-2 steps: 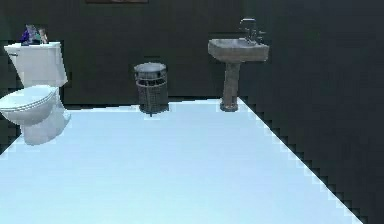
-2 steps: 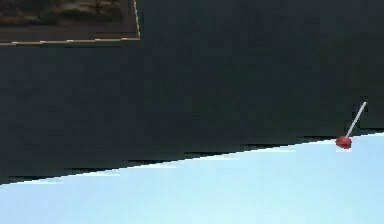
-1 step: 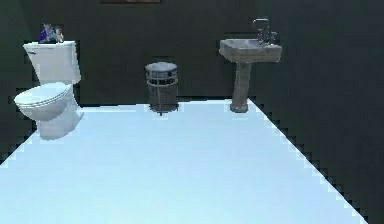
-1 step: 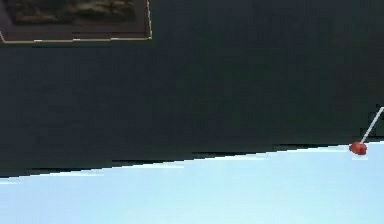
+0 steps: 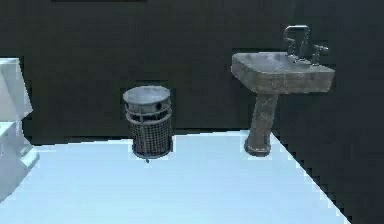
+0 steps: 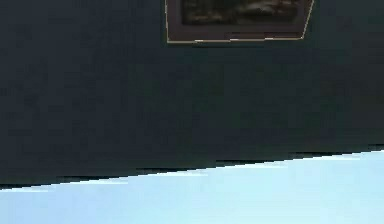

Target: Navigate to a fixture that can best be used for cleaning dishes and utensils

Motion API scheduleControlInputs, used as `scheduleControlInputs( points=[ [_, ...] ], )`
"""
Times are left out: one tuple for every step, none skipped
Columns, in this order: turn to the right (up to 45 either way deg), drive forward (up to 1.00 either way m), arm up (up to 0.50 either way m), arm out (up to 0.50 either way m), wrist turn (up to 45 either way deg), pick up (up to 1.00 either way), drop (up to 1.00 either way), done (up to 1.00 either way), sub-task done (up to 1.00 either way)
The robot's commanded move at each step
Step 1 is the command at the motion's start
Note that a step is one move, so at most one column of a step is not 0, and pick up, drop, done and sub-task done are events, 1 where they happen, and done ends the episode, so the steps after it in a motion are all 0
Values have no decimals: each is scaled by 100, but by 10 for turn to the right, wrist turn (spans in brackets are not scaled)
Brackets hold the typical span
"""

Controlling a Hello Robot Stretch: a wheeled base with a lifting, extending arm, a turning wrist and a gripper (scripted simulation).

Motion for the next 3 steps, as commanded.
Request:
scheduleControlInputs(
  points=[
    [0, 75, 0, 0, 0, 0, 0, 0, 0],
    [330, 0, 0, 0, 0, 0, 0, 0, 0],
    [0, 0, 0, 0, 0, 0, 0, 100, 0]
  ],
)
